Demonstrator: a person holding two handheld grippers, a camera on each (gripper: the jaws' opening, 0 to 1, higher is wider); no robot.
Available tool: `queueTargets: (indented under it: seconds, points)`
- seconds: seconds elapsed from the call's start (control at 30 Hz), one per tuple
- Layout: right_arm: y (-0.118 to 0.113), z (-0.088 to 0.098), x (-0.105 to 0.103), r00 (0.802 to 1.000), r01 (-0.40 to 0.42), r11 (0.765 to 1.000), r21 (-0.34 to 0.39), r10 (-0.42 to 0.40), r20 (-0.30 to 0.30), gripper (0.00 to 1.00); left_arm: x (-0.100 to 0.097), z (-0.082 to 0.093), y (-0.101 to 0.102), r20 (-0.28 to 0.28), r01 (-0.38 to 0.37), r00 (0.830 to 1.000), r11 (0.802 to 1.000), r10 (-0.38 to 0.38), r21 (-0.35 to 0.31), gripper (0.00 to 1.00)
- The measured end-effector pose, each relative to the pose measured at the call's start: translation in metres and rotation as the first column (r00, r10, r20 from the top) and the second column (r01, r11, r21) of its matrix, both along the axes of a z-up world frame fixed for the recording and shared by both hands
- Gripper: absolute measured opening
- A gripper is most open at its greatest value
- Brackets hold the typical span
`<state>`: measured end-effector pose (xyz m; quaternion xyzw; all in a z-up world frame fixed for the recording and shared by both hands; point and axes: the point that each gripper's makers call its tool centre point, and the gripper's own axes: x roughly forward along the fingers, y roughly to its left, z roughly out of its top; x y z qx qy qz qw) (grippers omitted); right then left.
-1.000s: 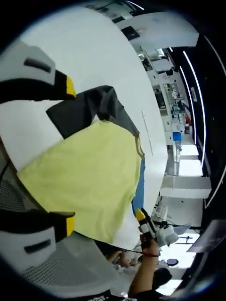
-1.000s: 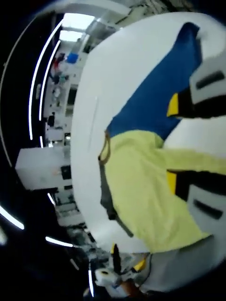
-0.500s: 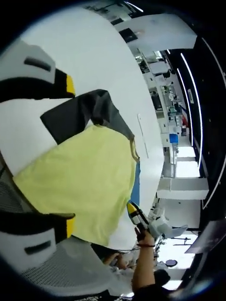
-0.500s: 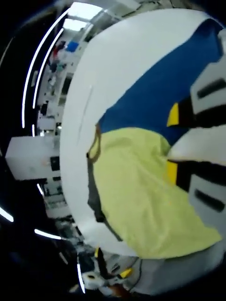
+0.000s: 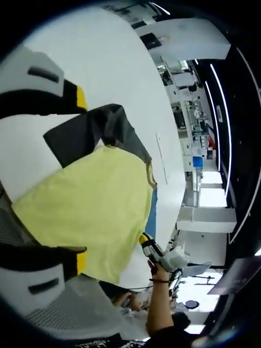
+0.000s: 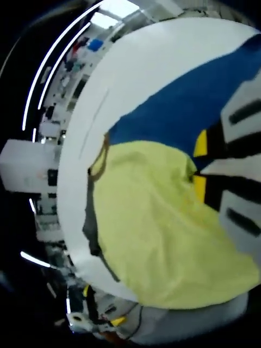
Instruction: Fold the garment on the visible template until the final outline fits inside the template.
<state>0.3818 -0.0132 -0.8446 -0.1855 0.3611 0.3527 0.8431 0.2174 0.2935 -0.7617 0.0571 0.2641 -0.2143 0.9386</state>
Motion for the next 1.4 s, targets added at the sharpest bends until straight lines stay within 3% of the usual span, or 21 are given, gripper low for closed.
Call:
queueTargets:
  seconds: [0.47, 0.9, 1.0, 1.13, 1.2, 1.4]
  points:
    - [-0.022, 0.013, 0.016, 0.993, 0.106, 0.994, -0.017, -0.105, 0.046, 0.00, -0.003, 0.005, -0.002, 0.007, -0.012, 1.000, 1.000, 0.012, 0.004, 0.97]
    - [-0.031, 0.010, 0.022, 0.986, 0.159, 0.986, -0.051, -0.155, 0.065, 0.00, -0.005, 0.006, 0.000, 0.005, -0.019, 1.000, 1.000, 0.018, 0.007, 0.97]
    - [-0.035, 0.012, 0.024, 0.979, 0.199, 0.980, -0.012, -0.198, 0.051, 0.04, -0.005, 0.007, 0.000, 0.007, -0.017, 1.000, 1.000, 0.017, 0.007, 0.98]
    - [-0.050, 0.019, 0.025, 0.964, 0.261, 0.965, 0.014, -0.261, 0.049, 0.23, -0.003, 0.007, 0.000, 0.013, -0.016, 1.000, 1.000, 0.016, 0.008, 0.98]
    - [-0.056, 0.026, 0.022, 0.956, 0.287, 0.958, 0.022, -0.287, 0.054, 0.28, -0.003, 0.006, 0.000, 0.012, -0.013, 1.000, 1.000, 0.013, 0.010, 0.99]
    - [-0.085, 0.032, 0.019, 0.920, 0.389, 0.919, 0.069, -0.392, 0.032, 0.45, -0.004, 0.006, -0.003, 0.012, -0.001, 1.000, 1.000, 0.001, 0.011, 0.99]
